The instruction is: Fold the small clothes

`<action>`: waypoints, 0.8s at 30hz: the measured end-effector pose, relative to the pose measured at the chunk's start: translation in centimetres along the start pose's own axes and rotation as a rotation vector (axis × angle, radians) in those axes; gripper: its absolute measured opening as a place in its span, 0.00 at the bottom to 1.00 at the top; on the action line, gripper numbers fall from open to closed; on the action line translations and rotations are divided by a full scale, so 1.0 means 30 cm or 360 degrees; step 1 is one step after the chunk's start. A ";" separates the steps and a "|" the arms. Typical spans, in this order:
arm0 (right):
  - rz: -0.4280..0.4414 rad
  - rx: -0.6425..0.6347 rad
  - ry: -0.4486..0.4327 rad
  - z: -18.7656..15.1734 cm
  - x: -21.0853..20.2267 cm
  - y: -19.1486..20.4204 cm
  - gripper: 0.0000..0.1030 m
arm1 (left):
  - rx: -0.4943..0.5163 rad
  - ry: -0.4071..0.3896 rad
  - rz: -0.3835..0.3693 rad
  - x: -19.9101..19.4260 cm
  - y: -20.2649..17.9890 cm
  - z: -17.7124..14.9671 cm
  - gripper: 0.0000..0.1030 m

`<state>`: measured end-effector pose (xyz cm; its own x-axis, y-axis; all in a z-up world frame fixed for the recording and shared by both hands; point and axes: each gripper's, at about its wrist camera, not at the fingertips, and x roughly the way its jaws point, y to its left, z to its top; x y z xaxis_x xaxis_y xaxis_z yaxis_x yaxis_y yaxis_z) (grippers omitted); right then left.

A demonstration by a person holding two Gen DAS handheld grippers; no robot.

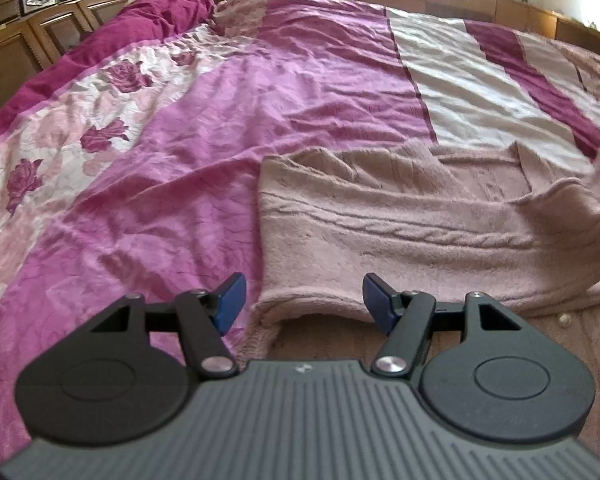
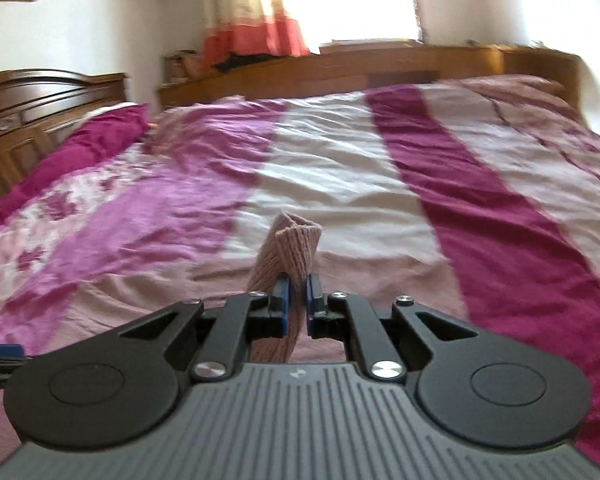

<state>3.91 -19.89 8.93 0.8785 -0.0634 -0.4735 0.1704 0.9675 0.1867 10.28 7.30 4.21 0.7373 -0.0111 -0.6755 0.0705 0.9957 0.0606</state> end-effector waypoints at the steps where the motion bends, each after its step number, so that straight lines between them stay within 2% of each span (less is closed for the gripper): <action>1: -0.0023 0.0022 0.0023 -0.014 0.003 -0.032 0.08 | 0.0011 0.0011 0.0007 0.009 -0.006 -0.004 0.64; 5: -0.0123 0.0090 0.0131 -0.085 0.025 -0.125 0.09 | 0.0023 0.0056 0.0023 0.039 -0.007 -0.022 0.64; 8: -0.0115 0.0152 0.0222 -0.135 0.046 -0.156 0.12 | 0.0017 0.0073 0.0027 0.049 -0.005 -0.032 0.66; 10: -0.0120 0.0196 0.0249 -0.163 0.047 -0.173 0.32 | 0.0018 0.0075 0.0027 0.050 -0.003 -0.033 0.66; 11: -0.0136 0.0222 0.0253 -0.172 0.043 -0.184 0.36 | 0.0017 0.0076 0.0027 0.050 -0.003 -0.034 0.66; 12: -0.0143 0.0248 0.0251 -0.175 0.043 -0.188 0.41 | 0.0016 0.0078 0.0027 0.051 -0.002 -0.034 0.66; 15: -0.0148 0.0312 0.0236 -0.163 0.028 -0.186 0.43 | 0.0012 0.0079 0.0030 0.053 -0.005 -0.037 0.66; 18: -0.0150 0.0273 0.0157 -0.137 -0.007 -0.163 0.46 | 0.0017 0.0075 0.0037 0.054 -0.008 -0.043 0.66; 21: -0.0077 0.0228 0.0103 -0.116 -0.012 -0.136 0.49 | 0.0017 0.0074 0.0037 0.055 -0.009 -0.043 0.66; 24: -0.0022 0.0182 0.0112 -0.112 0.015 -0.109 0.50 | 0.0016 0.0078 0.0040 0.056 -0.011 -0.045 0.68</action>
<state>2.26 -22.25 5.21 0.8428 -0.0550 -0.5354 0.2354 0.9322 0.2749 10.59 7.08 2.05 0.7050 0.0185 -0.7090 0.0593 0.9946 0.0849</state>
